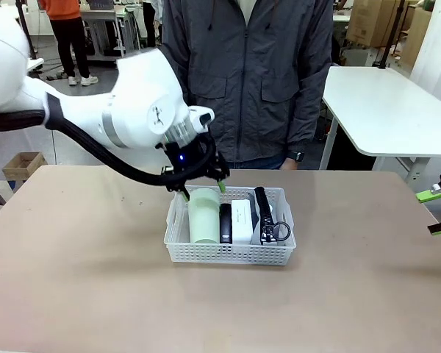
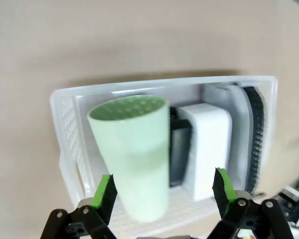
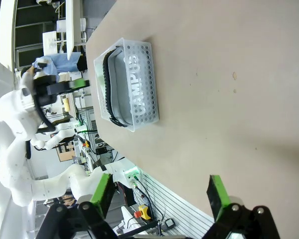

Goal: Efficiently arrange items inside the basket to fit them all.
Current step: Pick up the Reusable plastic cup and place it inside the Organizing basket.

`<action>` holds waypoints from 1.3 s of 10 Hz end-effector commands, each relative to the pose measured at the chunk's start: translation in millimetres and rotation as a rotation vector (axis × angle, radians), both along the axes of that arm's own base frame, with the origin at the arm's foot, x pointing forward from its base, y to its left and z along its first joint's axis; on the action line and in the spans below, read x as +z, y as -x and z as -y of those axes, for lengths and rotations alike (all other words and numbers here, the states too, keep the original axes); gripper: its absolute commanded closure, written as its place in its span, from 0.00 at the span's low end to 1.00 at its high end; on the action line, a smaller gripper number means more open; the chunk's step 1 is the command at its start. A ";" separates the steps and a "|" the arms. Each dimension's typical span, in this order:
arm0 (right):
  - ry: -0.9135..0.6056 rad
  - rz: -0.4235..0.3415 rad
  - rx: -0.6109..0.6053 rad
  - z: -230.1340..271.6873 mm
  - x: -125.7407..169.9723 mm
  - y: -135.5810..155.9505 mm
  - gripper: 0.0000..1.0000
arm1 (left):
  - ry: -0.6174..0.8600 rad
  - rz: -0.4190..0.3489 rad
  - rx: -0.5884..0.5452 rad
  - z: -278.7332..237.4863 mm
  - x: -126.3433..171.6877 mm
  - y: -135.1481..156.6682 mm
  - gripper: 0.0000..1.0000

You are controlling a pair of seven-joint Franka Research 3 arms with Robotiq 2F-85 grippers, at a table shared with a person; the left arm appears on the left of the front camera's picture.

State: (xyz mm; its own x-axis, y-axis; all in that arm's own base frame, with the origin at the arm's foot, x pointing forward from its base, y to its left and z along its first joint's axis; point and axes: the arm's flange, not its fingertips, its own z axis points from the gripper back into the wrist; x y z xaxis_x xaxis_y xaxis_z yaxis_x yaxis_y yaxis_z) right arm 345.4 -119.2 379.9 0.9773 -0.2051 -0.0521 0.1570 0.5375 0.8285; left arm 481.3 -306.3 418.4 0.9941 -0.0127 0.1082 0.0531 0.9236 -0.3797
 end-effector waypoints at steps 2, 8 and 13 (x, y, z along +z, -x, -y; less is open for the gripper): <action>-0.009 0.009 0.004 0.7 2.3 0.4 0.00 | 0.240 -0.051 -0.146 -80.7 49.9 27.1 0.00; -0.009 0.009 0.004 0.7 2.3 0.4 0.00 | 0.890 0.185 -0.208 -293.9 56.1 97.4 0.00; -0.009 0.009 0.004 0.7 2.3 0.4 0.00 | 1.190 0.128 -0.012 -440.1 -8.5 119.2 0.00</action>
State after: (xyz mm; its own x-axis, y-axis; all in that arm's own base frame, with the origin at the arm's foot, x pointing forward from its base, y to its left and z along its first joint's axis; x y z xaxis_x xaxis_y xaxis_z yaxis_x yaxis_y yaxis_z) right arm 345.4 -119.0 379.8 0.9774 -0.2047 -0.0525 0.1571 0.5376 0.8285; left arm 343.9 122.9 417.8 0.9680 0.1886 0.1652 0.1609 0.0384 -0.9862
